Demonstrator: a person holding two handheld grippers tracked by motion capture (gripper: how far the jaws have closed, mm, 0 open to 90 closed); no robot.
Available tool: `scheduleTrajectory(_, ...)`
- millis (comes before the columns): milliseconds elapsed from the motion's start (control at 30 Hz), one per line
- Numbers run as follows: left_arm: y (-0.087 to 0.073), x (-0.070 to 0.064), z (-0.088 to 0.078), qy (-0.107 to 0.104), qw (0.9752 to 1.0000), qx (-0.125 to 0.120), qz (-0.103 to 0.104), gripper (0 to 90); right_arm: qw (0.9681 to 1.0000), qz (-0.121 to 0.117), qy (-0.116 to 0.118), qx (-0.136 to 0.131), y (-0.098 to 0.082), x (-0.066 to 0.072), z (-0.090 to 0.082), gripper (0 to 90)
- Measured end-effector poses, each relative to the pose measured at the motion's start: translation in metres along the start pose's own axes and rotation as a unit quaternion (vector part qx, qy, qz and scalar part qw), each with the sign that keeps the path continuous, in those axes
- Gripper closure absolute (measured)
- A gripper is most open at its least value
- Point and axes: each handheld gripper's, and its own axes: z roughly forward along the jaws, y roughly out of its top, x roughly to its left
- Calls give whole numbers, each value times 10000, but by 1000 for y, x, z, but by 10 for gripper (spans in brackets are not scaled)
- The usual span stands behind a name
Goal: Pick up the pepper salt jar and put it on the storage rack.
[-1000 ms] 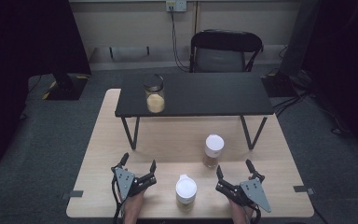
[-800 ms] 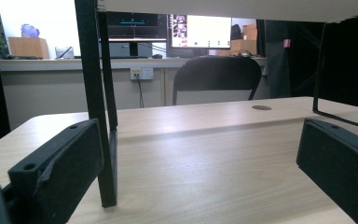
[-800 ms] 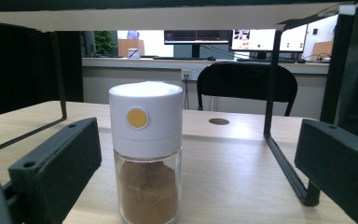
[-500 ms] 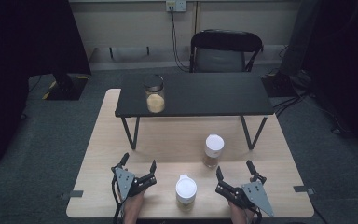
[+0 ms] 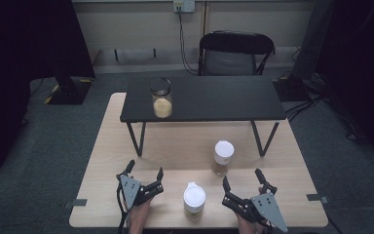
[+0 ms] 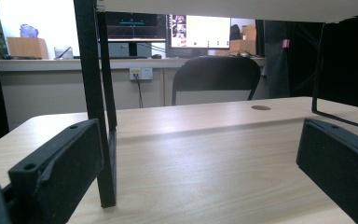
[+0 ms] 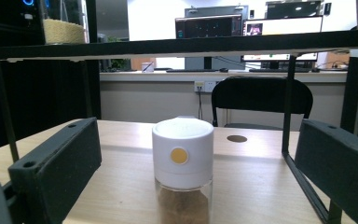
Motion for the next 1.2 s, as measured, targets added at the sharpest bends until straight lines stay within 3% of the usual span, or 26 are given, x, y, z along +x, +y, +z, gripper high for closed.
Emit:
scheduleTrajectory(500, 0, 0, 0, 11, 10000, 10, -8, 1, 9994, 76, 326, -52, 16, 20, -10, 0)
scheduleTrajectory(1200, 0, 0, 0, 5, 10000, 15, 12, 1, 9981, -140, 600, -35, 31, 41, -14, 4)
